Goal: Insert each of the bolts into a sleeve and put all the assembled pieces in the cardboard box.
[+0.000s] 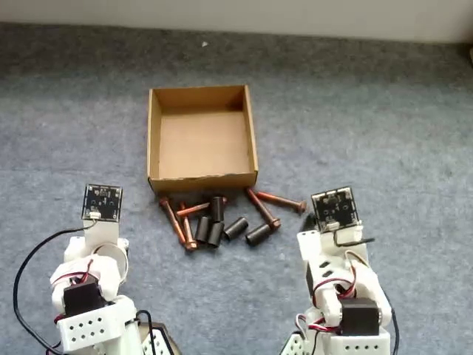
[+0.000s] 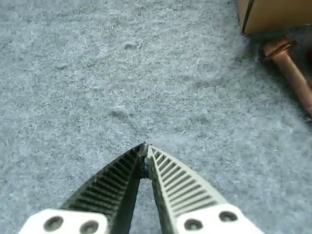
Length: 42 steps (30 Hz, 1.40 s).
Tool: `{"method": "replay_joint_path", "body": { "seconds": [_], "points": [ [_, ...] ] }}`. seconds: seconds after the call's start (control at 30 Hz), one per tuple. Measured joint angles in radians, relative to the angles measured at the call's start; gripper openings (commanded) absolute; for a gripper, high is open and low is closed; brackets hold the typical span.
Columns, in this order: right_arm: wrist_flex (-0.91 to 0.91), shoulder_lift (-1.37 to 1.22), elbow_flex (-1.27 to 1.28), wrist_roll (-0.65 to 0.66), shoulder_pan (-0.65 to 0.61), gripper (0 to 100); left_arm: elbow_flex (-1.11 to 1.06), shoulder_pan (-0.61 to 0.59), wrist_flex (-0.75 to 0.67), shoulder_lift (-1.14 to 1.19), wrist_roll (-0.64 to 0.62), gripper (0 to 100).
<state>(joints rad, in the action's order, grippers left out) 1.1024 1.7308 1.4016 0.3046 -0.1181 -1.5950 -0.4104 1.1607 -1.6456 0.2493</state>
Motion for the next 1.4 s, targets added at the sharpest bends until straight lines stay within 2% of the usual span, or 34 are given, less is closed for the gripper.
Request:
{"method": "replay_joint_path", "body": {
  "seconds": [0.2,0.43,0.57,0.77,1.0,1.27,1.4],
  "points": [
    [0.061,-0.342,-0.282,-0.173,-0.176,7.0,0.0,0.0,0.006,0.0,0.0,1],
    [0.021,-0.761,-0.468,-0.509,-0.33,7.3,0.0,0.0,0.006,0.0,0.0,1],
    [-0.018,-0.954,-0.482,-0.628,-0.348,7.4,0.0,0.0,0.006,0.0,0.0,1],
    [0.021,-1.221,-0.591,-0.83,-0.382,7.4,0.0,0.0,0.006,0.0,0.0,1],
    [0.051,-1.505,-0.729,-0.953,-0.437,7.4,0.0,0.0,0.006,0.0,0.032,1],
    [0.051,-1.666,-0.801,-1.007,-0.439,7.7,0.0,0.0,0.006,0.0,0.081,1],
    [0.051,-1.7,-0.836,-1.008,-0.433,13.7,0.0,0.0,0.006,0.0,0.081,1]
  ]
}}
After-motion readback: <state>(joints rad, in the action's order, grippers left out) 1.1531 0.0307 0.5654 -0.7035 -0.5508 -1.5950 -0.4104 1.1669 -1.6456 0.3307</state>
